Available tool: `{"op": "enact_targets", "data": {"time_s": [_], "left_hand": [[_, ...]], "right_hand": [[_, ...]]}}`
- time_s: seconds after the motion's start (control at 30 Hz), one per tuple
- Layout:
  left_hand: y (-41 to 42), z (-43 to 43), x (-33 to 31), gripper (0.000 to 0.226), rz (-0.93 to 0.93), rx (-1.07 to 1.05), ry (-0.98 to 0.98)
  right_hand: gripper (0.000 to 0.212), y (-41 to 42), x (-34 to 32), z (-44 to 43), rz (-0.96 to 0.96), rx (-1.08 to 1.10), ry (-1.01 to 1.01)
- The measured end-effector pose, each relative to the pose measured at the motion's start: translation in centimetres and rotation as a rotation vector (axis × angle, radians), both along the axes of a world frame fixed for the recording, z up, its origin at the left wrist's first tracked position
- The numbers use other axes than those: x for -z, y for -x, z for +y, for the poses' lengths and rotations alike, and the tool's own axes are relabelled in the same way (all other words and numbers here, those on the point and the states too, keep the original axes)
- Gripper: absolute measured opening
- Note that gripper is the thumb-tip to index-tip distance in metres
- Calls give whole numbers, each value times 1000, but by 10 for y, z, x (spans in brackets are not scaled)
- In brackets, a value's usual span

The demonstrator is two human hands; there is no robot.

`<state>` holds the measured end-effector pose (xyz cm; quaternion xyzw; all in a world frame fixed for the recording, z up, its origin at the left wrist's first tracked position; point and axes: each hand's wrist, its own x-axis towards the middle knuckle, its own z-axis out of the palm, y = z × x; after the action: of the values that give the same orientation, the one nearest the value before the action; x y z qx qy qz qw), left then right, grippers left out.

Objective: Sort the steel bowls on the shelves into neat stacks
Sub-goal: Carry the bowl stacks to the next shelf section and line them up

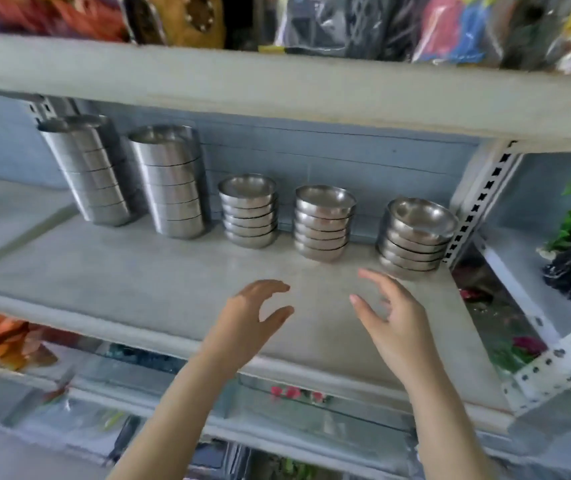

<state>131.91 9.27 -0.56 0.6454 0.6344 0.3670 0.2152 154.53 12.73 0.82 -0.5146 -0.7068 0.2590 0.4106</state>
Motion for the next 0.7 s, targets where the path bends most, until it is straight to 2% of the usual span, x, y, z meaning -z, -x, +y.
{"op": "enact_targets", "data": {"time_s": [0.13, 0.27, 0.47, 0.7], "left_hand": [[95, -85, -3, 36, 142, -139, 32], [191, -180, -8, 42, 210, -353, 57], [294, -298, -8, 41, 142, -778, 8], [378, -356, 10, 40, -31, -1031, -87]], "right_hand": [[43, 80, -9, -32, -181, -117, -152], [51, 180, -3, -69, -211, -258, -231], [56, 325, -3, -127, -167, -528, -259], [57, 459, 1, -140, -57, -697, -235]]}}
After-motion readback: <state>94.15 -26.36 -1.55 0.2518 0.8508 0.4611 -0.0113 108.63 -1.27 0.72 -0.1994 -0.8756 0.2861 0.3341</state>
